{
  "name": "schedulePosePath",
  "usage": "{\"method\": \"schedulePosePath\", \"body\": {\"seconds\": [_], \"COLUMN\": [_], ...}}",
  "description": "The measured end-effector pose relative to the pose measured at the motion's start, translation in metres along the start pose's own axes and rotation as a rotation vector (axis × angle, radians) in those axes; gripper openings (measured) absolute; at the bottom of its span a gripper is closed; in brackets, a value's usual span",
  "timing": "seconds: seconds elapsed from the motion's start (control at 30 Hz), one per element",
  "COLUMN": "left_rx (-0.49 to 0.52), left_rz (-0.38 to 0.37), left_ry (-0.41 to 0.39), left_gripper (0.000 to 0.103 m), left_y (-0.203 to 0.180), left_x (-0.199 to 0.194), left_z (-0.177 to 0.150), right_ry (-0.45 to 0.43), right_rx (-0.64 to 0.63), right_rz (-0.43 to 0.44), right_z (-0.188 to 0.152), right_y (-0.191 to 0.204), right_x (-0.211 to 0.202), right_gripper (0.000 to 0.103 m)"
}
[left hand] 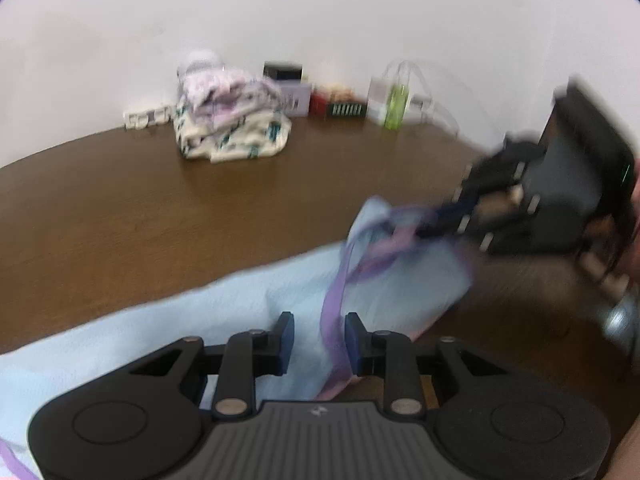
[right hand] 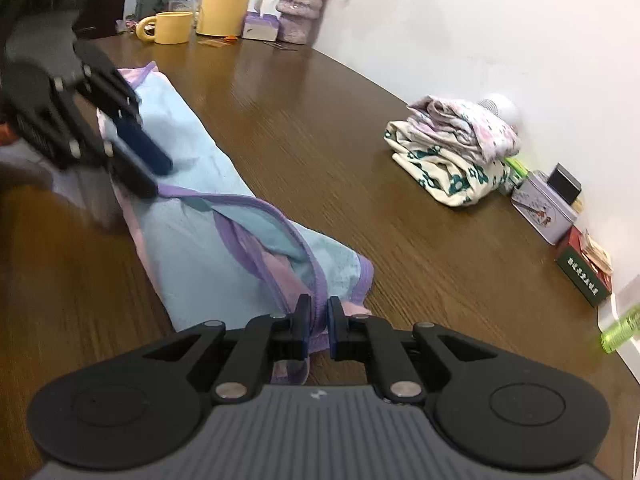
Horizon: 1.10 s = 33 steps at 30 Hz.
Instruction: Fold clothes
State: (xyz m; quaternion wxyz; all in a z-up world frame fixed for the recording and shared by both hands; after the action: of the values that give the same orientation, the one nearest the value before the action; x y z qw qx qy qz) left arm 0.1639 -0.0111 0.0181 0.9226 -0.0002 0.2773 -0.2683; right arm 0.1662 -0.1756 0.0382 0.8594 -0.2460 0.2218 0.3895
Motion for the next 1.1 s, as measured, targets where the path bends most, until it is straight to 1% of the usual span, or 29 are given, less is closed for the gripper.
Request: {"method": "schedulePosePath", "body": {"seconds": [0.03,0.13,0.17,0.23,0.27,0.37,0.4,0.43,0.5,0.57,0.6,0.63,0.67,0.73,0.87,1.0,1.1], "left_rx": [-0.015,-0.03,-0.031,-0.031,-0.024,0.004,0.018,0.032,0.056,0.082,0.096,0.109,0.116,0.123,0.112,0.109,0.082], "left_rz": [-0.006,0.014,0.028,0.05,0.05,0.027,0.019,0.014,0.001,-0.007,-0.01,-0.013,-0.016,-0.021,-0.016,-0.003,0.006], "left_ry": [-0.019,-0.057,-0.047,-0.016,-0.003,0.037,0.045,0.052,0.059,0.06,0.061,0.061,0.062,0.063,0.052,0.023,-0.004], "left_gripper": [0.026,0.025,0.023,0.019,0.016,0.016,0.016,0.016,0.016,0.016,0.016,0.016,0.016,0.016,0.017,0.017,0.017], "left_y": [0.001,0.005,0.008,0.012,0.011,0.004,0.001,-0.002,-0.008,-0.012,-0.015,-0.017,-0.018,-0.019,-0.018,-0.018,-0.015], "left_x": [-0.001,0.007,0.016,0.034,0.041,0.058,0.061,0.064,0.065,0.064,0.064,0.064,0.063,0.062,0.054,0.046,0.041], "left_z": [0.007,0.029,0.032,0.035,0.034,0.028,0.026,0.023,0.019,0.015,0.014,0.012,0.011,0.008,0.003,0.005,0.008], "right_ry": [-0.006,-0.023,-0.027,-0.035,-0.042,-0.074,-0.083,-0.085,-0.073,-0.052,-0.041,-0.028,-0.015,-0.026,-0.057,-0.054,-0.059], "right_rx": [0.009,0.03,0.037,0.052,0.064,0.095,0.088,0.073,0.045,0.024,0.013,0.01,0.007,0.012,0.072,0.103,0.111], "right_rz": [-0.004,-0.014,-0.016,-0.032,-0.034,-0.03,-0.026,-0.023,-0.016,-0.011,-0.009,-0.019,-0.029,-0.069,-0.15,-0.172,-0.202], "right_z": [0.0,-0.001,-0.001,-0.004,-0.004,-0.002,0.002,0.005,0.013,0.019,0.022,0.023,0.023,0.022,0.01,-0.002,-0.007], "right_y": [0.0,-0.001,-0.001,-0.003,-0.004,-0.004,-0.002,-0.001,0.001,0.003,0.004,0.004,0.004,0.003,0.001,0.007,0.008], "right_x": [0.0,-0.001,-0.001,-0.004,-0.006,-0.012,-0.013,-0.012,-0.005,0.005,0.01,0.013,0.015,0.008,-0.014,-0.014,-0.016], "right_gripper": [0.008,0.011,0.011,0.017,0.018,0.029,0.034,0.037,0.037,0.037,0.032,0.013,0.005,0.003,0.003,0.005,0.007]}}
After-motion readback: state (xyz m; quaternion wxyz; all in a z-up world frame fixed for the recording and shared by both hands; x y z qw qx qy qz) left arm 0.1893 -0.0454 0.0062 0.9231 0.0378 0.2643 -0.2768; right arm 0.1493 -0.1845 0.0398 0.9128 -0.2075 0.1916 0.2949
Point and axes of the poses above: each gripper's, at about its wrist camera, not at the fingertips, and x roughly the way its jaws point, y to its left, z to its top, the point moved 5 cm from there along x, roughly the way its jaws point, and after that the axes turned 10 degrees about -y, right-handed, at the moved point
